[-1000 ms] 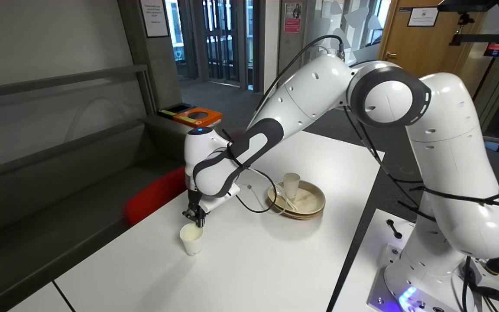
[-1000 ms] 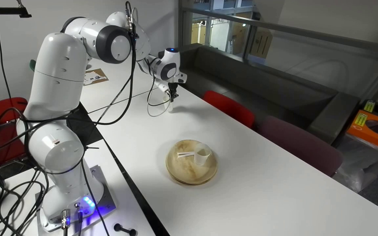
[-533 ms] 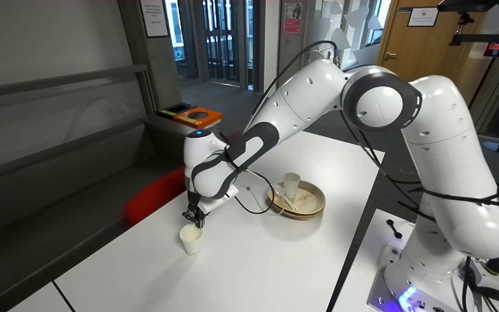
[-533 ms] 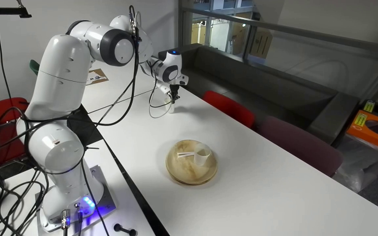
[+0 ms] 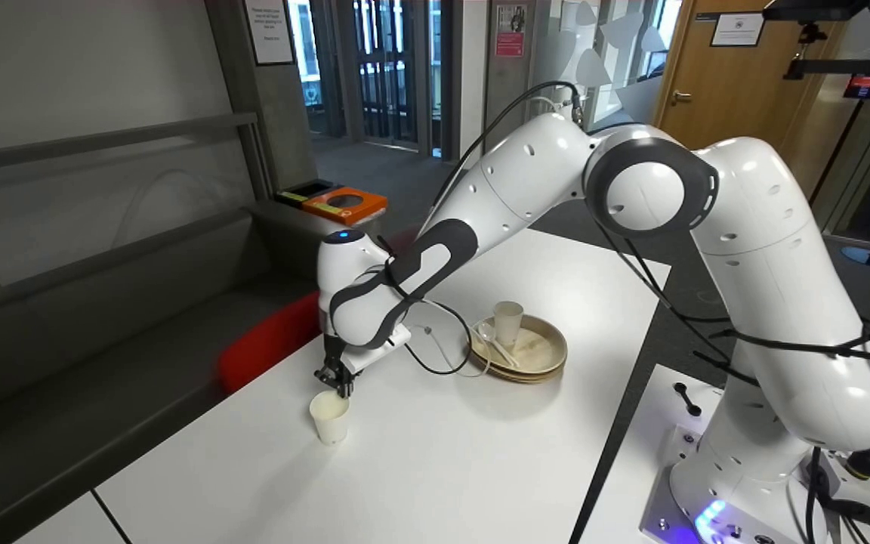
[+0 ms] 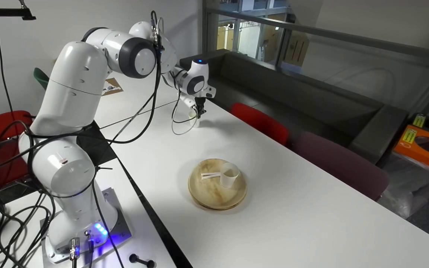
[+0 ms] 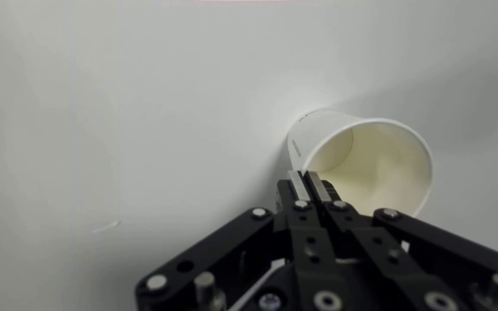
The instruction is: Remove the cup from the plate
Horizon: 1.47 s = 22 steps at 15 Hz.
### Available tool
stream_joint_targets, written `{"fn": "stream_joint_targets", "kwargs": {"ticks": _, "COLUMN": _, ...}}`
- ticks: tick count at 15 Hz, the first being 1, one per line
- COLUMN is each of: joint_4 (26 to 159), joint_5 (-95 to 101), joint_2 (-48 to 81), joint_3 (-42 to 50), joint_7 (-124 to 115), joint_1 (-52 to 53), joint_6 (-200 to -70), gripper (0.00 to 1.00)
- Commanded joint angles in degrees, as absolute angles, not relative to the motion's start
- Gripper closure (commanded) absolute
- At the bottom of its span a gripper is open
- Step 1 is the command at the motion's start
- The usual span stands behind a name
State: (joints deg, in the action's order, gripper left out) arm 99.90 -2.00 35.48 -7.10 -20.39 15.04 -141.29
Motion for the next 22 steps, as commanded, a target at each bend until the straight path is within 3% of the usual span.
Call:
{"fn": "stream_joint_targets", "kwargs": {"ticks": 1, "joint_4": 98.6, "joint_5": -2.2, "joint_2": 36.3, "joint_3": -6.0, "joint_7": -19.9, "joint_1": 15.9, "joint_6": -141.9, "gripper": 0.64}}
{"fn": "stream_joint_targets", "kwargs": {"ticks": 10, "joint_4": 102.0, "joint_5": -3.6, "joint_2": 30.6, "joint_3": -7.5, "joint_7": -18.4, "joint_1": 14.8, "joint_6": -141.6, "gripper": 0.01}}
{"fn": "stream_joint_targets", "kwargs": {"ticks": 18, "joint_4": 114.3, "joint_5": 0.2, "joint_2": 12.5, "joint_3": -3.2, "joint_7": -20.5, "joint_1": 13.4, "joint_6": -136.1, "gripper": 0.00}}
{"fn": "stream_joint_targets", "kwargs": {"ticks": 22, "joint_4": 120.3, "joint_5": -1.0, "joint_2": 2.7, "joint_3": -2.9, "joint_7": -14.7, "joint_1": 9.2, "joint_6": -123.2, "gripper": 0.00}}
